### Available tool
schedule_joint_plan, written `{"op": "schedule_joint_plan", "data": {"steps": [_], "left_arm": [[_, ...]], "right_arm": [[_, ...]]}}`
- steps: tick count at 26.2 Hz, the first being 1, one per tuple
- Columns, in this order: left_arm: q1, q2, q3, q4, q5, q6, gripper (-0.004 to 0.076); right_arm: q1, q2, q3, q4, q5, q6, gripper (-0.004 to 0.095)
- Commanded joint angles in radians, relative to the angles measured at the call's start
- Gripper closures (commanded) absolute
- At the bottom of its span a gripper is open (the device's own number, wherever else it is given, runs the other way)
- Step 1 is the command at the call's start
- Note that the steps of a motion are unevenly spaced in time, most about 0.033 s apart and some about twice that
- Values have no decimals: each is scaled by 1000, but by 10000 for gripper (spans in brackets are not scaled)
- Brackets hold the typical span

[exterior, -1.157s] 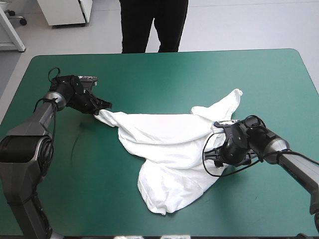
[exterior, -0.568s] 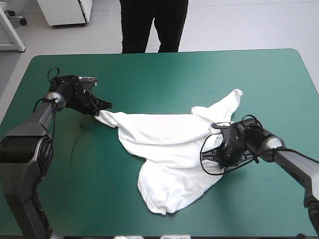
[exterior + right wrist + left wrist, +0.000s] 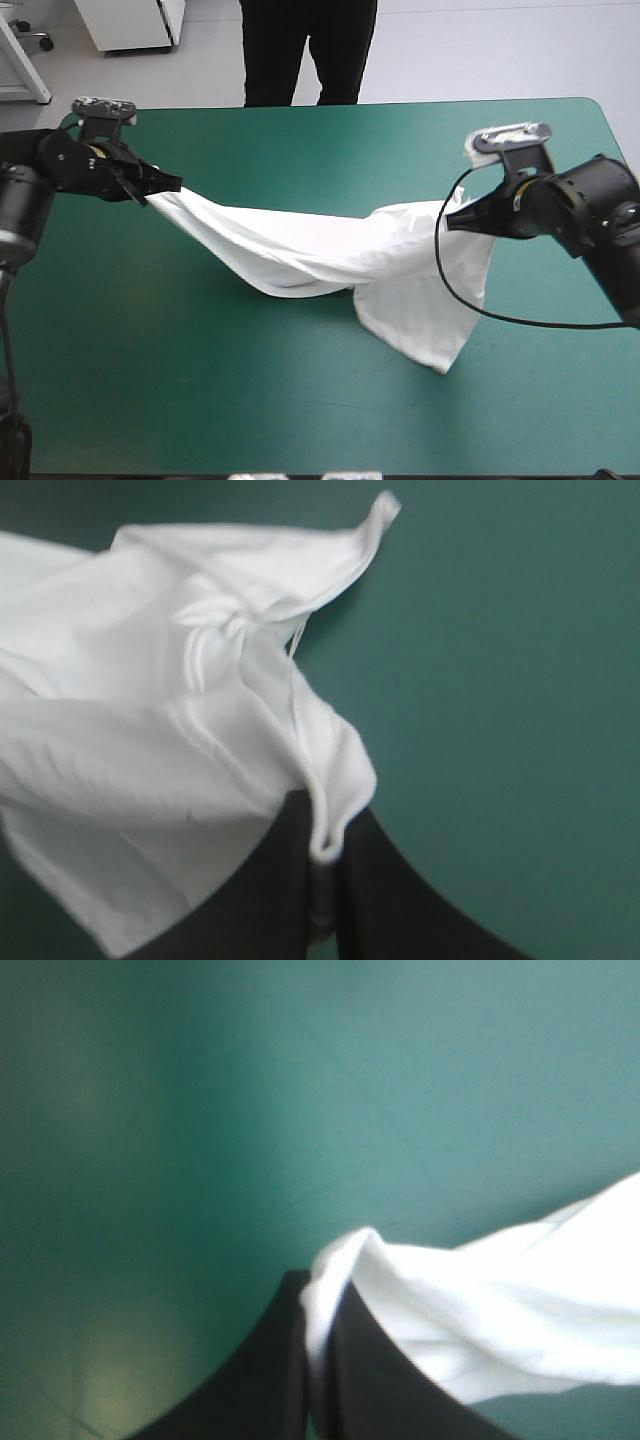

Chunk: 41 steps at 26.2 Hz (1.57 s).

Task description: Fold the cloth

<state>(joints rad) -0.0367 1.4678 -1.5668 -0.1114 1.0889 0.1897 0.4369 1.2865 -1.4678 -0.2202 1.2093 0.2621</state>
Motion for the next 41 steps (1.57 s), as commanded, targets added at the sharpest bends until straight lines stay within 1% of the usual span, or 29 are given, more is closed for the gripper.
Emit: {"op": "schedule_joint_plan", "data": {"steps": [1,2,3,4,5,6,7,8,10,14,16,18,21,23,24,25,27,28,29,30,32,34,36,38,41], "left_arm": [[-2,-163,-58,3,-55,-5,733],[-2,-219,-93,12,-91,-5,733],[-2,-247,-118,14,-119,-5,733],[-2,-287,-171,14,-166,28,733],[-2,-302,-206,14,-188,37,733],[-2,-321,-279,14,-211,39,733],[-2,-325,-323,14,-220,39,733],[-2,-325,-413,14,-222,44,733],[-2,-325,-529,7,-237,44,733],[-14,-328,-647,-20,-245,62,733],[-73,-348,-664,-17,-244,70,733],[-195,-383,-653,111,-196,74,733],[-358,-440,-599,274,-150,47,733],[-460,-470,-558,380,-87,-15,733],[-491,-477,-546,429,-48,-32,733],[-525,-483,-530,470,20,-48,733],[-551,-483,-508,530,119,-74,733],[-556,-478,-489,547,152,-83,733],[-559,-475,-470,565,162,-96,733],[-559,-473,-440,579,161,-112,733],[-559,-471,-373,603,125,-140,733],[-559,-463,-264,670,74,-213,733],[-559,-446,-171,761,39,-305,732],[-559,-413,-83,824,11,-389,721],[-538,-333,14,860,-67,-487,713]], "right_arm": [[0,-50,-222,-118,-6,-60,925],[0,-50,-334,-147,-11,-101,925],[0,-48,-394,-153,-25,-125,925],[0,-48,-496,-158,-63,-143,925],[0,-46,-559,-158,-96,-155,925],[0,-38,-651,-158,-138,-180,925],[0,-33,-700,-158,-160,-192,925],[0,-19,-782,-135,-191,-238,925],[0,1,-900,-84,-232,-282,925],[0,11,-1013,-38,-260,-296,925],[0,3,-1040,-38,-245,-309,925],[0,-24,-1040,-50,-184,-309,925],[0,-54,-1038,-69,-58,-302,925],[0,-73,-1036,-78,34,-286,925],[0,-81,-1027,-84,40,-256,925],[0,-95,-1008,-84,40,-234,925],[0,-118,-954,-84,40,-227,925],[0,-126,-914,-86,40,-213,925],[0,-135,-867,-88,40,-196,925],[0,-142,-822,-93,40,-185,925],[0,-153,-691,-118,37,-152,925],[0,-159,-560,-161,23,-107,925],[0,-159,-411,-200,-37,-52,925],[0,-155,-270,-220,-129,0,925],[-2,-124,-115,-222,-249,87,926]]}}
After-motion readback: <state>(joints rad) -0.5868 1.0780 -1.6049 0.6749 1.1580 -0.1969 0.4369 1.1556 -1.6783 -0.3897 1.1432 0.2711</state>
